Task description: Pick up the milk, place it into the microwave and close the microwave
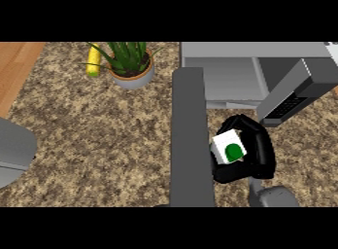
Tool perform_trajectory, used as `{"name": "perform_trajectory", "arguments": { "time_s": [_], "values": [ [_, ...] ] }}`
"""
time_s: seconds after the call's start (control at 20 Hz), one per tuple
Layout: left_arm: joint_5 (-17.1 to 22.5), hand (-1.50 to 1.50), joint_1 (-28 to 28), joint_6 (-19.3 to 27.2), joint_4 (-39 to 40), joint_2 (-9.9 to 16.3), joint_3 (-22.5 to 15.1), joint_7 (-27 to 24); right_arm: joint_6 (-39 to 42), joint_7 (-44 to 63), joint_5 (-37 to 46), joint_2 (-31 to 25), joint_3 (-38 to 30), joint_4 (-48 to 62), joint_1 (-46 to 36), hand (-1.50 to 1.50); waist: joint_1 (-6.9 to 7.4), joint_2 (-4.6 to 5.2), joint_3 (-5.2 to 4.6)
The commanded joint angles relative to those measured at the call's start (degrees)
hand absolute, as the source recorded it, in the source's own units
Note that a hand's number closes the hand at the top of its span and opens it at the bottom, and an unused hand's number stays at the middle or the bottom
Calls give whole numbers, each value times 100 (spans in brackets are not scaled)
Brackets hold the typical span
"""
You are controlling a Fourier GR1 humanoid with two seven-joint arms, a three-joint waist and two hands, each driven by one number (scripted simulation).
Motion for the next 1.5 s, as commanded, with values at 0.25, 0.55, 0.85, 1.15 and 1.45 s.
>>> {"name": "perform_trajectory", "arguments": {
  "time_s": [0.25,0.55,0.85,1.15,1.45],
  "values": [
    [590,-150,-58,-299,-90,306,452,353,-1152,178,188,167,-646,1900,-1683,150,107,24,-17],
    [343,-150,-516,-248,376,293,501,336,-483,-1064,-273,-45,-1520,3989,-2497,150,116,51,-14],
    [355,-150,-511,-153,-22,161,427,703,-355,-1690,-141,-226,-1870,5554,-3596,150,169,59,-11],
    [-144,-150,-986,-81,646,33,265,352,-456,-2901,-12,-443,-2155,6489,-3964,150,245,130,-5],
    [153,-150,-776,-489,747,205,463,221,-1143,-3059,231,-400,-2194,7164,-4566,150,362,141,-6]
  ]
}}
